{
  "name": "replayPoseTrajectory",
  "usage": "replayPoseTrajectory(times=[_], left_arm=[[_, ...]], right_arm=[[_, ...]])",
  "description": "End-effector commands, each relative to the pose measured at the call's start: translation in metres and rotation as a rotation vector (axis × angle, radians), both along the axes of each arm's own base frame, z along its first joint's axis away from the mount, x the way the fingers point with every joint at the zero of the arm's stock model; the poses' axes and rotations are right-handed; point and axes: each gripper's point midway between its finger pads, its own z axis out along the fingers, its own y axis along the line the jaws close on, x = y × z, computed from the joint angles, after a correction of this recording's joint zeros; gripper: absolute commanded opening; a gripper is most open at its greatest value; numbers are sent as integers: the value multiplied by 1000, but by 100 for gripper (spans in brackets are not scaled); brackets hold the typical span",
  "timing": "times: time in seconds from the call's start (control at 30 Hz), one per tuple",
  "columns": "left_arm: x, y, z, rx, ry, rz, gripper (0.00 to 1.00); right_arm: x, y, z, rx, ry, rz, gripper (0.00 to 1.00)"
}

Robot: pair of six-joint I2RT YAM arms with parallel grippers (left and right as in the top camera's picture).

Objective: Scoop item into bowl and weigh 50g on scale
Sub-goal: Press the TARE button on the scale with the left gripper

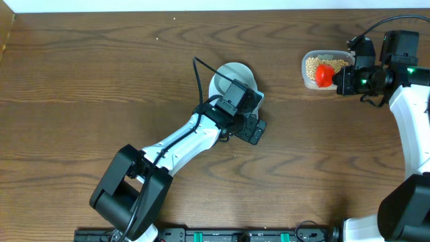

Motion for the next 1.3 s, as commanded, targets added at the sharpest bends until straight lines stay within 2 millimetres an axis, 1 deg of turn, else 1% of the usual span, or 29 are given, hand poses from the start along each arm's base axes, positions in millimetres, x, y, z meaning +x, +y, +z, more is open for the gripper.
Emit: replayPoseTrajectory(times=[0.0,0.17,0.4,1.07,1.27], left_arm=[[0,2,-9,25,1,-10,92],[0,2,-12,29,7,-9,92],[-2,1,-26,35,37,-17,92],[-1,0,-30,35,37,-17,91],[-2,0,-36,41,48,-18,91]], right_arm=[[4,1,4,-1,-12,7,1],[4,1,4,-1,-10,7,1],[3,1,4,-1,-9,7,1],[3,1,4,-1,-9,7,1],[4,1,4,-1,-9,7,1]])
